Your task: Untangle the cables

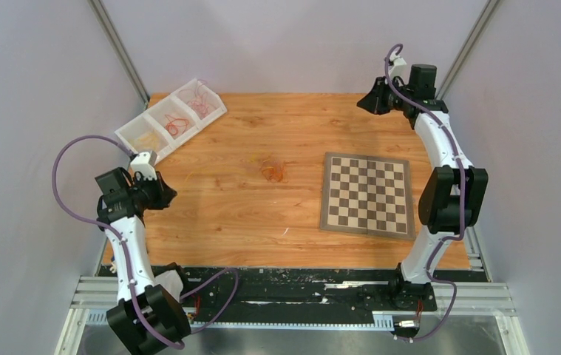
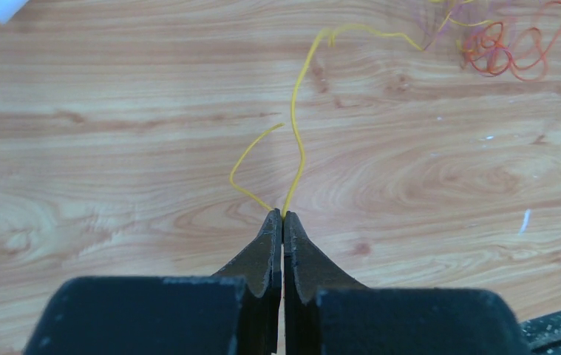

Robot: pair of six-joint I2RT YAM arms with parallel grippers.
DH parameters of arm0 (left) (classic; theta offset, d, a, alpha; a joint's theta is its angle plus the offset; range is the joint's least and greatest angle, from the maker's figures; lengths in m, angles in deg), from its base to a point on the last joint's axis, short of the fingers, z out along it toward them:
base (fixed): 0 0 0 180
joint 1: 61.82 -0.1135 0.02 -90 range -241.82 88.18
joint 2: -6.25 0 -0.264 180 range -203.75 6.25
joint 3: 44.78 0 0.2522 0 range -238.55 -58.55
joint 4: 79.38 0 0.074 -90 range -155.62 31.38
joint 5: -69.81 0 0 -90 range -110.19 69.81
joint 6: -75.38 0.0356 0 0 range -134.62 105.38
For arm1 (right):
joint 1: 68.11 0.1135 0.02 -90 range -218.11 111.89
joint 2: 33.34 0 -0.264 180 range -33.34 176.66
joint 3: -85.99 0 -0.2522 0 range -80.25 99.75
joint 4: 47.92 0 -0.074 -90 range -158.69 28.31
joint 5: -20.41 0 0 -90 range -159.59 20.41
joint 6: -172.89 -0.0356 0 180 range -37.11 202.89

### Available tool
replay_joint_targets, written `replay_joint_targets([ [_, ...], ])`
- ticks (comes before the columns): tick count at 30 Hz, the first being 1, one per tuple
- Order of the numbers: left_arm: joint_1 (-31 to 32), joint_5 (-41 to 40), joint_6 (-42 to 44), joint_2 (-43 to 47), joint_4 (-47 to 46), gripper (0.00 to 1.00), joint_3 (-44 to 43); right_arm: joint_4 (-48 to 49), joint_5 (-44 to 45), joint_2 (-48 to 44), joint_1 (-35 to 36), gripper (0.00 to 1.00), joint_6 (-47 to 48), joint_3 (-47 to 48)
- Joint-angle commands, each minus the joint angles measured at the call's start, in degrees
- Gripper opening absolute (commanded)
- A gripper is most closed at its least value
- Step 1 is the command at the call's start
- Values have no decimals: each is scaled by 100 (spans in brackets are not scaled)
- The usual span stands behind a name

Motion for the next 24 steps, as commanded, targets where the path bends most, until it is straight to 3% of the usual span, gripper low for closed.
replay_joint_targets([
  [1, -167, -518, 683, -107, 124, 0, -70, 297, 82, -280, -45, 8, 68, -6],
  [7, 41, 331, 1223, -381, 544, 0, -311, 282, -915, -232, 429, 30, 250, -517],
  [10, 389, 200, 1314, -557, 645, 0, -434, 142, -1102, -123, 1025, 50, 455, -826],
  [20, 447, -26, 1093, -813, 608, 0, -533, -388, -303, 1129, 3340, 99, 1657, -244],
  [24, 447, -64, 1111, -845, 705, 0, -607, -491, 234, 1667, 3829, 100, 1997, 176],
])
